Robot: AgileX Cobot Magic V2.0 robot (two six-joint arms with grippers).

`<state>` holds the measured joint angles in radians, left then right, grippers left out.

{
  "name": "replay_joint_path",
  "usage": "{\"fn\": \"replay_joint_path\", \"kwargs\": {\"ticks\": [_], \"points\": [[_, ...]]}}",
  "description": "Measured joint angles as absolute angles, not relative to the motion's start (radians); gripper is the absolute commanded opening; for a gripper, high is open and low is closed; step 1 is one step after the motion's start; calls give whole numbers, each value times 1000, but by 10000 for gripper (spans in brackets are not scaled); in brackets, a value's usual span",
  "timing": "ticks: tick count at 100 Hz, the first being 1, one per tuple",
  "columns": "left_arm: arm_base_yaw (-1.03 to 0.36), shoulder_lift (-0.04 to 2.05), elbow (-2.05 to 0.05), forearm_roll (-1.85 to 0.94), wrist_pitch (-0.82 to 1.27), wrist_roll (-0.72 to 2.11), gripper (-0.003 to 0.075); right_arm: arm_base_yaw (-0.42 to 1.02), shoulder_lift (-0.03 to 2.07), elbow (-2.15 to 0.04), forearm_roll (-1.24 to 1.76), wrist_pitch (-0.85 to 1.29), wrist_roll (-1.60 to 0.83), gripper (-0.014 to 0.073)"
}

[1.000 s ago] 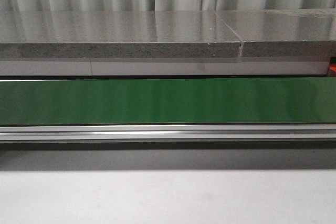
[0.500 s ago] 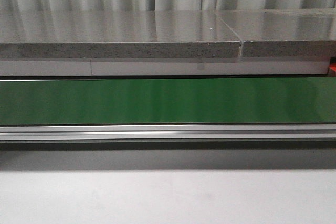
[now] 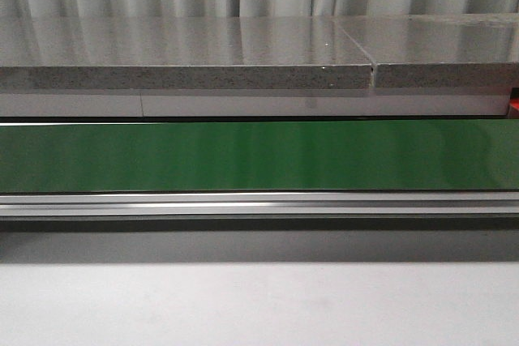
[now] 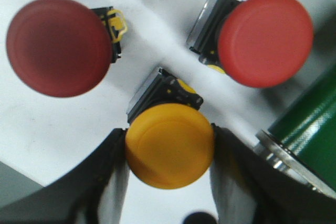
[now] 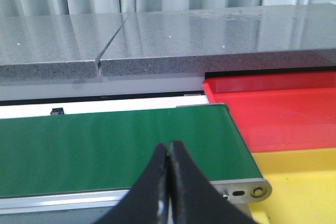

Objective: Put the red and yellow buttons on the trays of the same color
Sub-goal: 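Grasp the yellow button with the left gripper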

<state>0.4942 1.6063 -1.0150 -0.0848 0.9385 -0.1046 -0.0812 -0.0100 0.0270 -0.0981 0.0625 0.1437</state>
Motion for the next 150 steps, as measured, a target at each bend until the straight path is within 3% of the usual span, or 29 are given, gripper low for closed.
{"fn": "replay_joint_path", "kwargs": {"ticks": [48, 100, 129, 139, 150], "points": [[476, 1371, -1080, -43, 1119, 0, 172, -81, -10, 27, -98, 63, 144, -67], [231, 1484, -1315, -85, 1194, 0, 172, -81, -10, 27, -98, 63, 144, -67], [174, 1599, -1345, -91, 1200, 0, 176, -81, -10, 27, -98, 63, 144, -67], [174, 1623, -1345, -89, 1200, 0, 252, -81, -10, 27, -98, 63, 144, -67], [174, 1634, -1345, -89, 1200, 0, 449, -81, -10, 27, -98, 63, 144, -67]]}}
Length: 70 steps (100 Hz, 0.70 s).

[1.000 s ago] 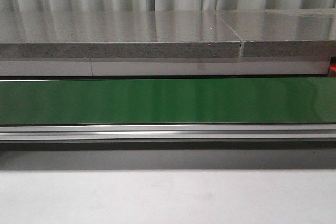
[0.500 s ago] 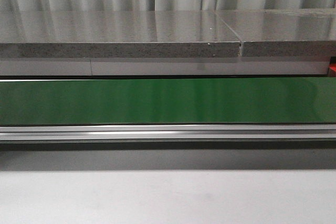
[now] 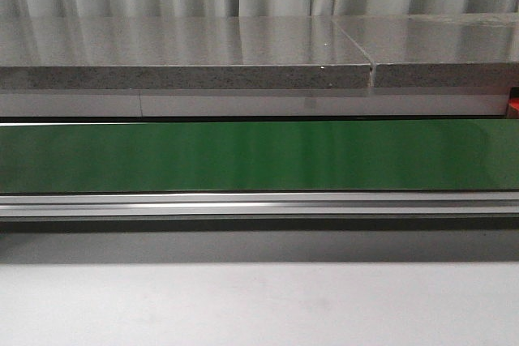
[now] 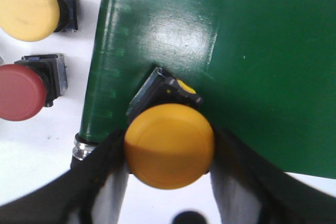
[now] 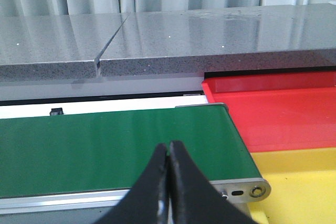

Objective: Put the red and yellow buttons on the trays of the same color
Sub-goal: 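Grasp the yellow button with the left gripper, then place the yellow button on the belt and open the left gripper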

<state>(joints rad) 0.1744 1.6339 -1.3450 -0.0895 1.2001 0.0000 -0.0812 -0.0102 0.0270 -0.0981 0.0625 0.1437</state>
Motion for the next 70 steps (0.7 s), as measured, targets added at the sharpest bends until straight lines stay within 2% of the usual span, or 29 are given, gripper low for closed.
{"fn": "replay_joint_path", "kwargs": {"ticks": [6, 11, 52, 70], "points": [[174, 1635, -1345, -98, 1196, 0, 536, -81, -10, 27, -98, 63, 144, -67], [174, 1635, -1347, -103, 1193, 0, 565, -81, -10, 27, -98, 63, 144, -67], [174, 1590, -1349, -165, 1117, 0, 565, -81, -10, 27, -98, 63, 144, -67], [228, 1551, -1349, -169, 1115, -7, 565, -81, -10, 27, -98, 63, 144, -67]]}}
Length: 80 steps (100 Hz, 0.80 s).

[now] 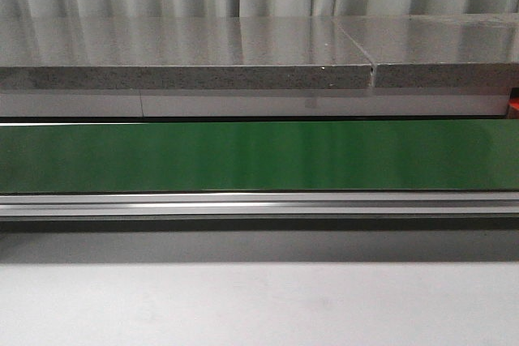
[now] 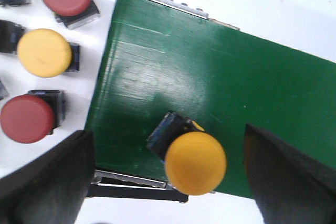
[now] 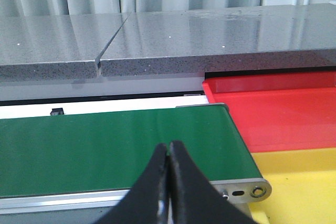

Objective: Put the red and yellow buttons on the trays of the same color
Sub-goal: 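Place the yellow button on the belt and open the left gripper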

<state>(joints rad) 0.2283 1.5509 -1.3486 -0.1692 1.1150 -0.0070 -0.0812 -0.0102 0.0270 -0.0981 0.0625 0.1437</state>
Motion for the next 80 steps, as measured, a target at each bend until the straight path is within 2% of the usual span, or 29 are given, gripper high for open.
{"fn": "replay_joint_path", "kwargs": {"ticks": [41, 80], "points": [[387, 1542, -1349, -125, 1177, -18, 564, -81, -10, 27, -98, 63, 144, -67], [417, 1629, -1351, -103, 1201, -30, 564, -81, -10, 27, -98, 63, 144, -67]]}}
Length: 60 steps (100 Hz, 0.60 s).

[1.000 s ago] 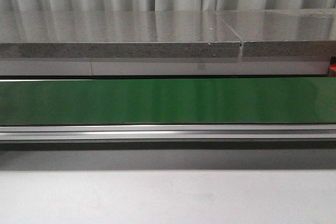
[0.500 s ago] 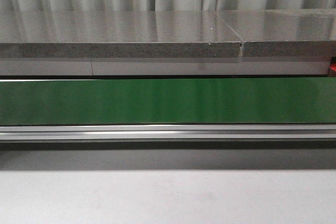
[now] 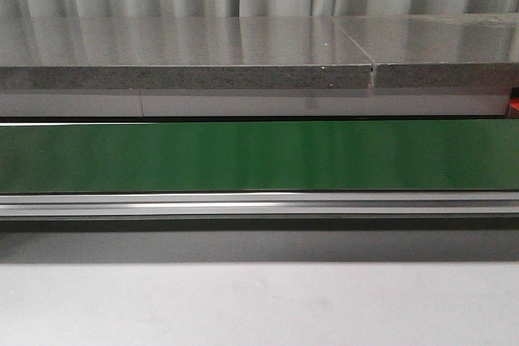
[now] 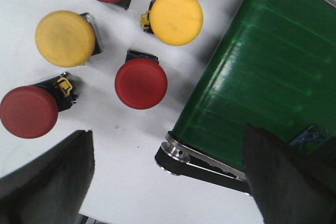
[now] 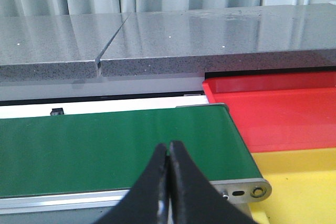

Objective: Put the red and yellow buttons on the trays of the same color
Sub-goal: 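Place the yellow button on the belt and open the left gripper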

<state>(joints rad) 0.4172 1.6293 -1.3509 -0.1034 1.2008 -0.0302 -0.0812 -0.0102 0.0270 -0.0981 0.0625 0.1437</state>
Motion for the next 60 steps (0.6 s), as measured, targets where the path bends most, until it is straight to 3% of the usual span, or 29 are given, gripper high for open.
{"fn": "replay_joint_path", "kwargs": {"ticks": [14, 31, 60], "points": [[417, 1672, -1351, -100, 1201, -30, 561, -81, -10, 27, -98, 63, 144, -67], [417, 1710, -1351, -91, 1197, -48, 501, -81, -10, 27, -98, 63, 144, -67], [417, 1772, -1353, -83, 1184, -75, 499, -81, -10, 27, -98, 63, 144, -67]]}}
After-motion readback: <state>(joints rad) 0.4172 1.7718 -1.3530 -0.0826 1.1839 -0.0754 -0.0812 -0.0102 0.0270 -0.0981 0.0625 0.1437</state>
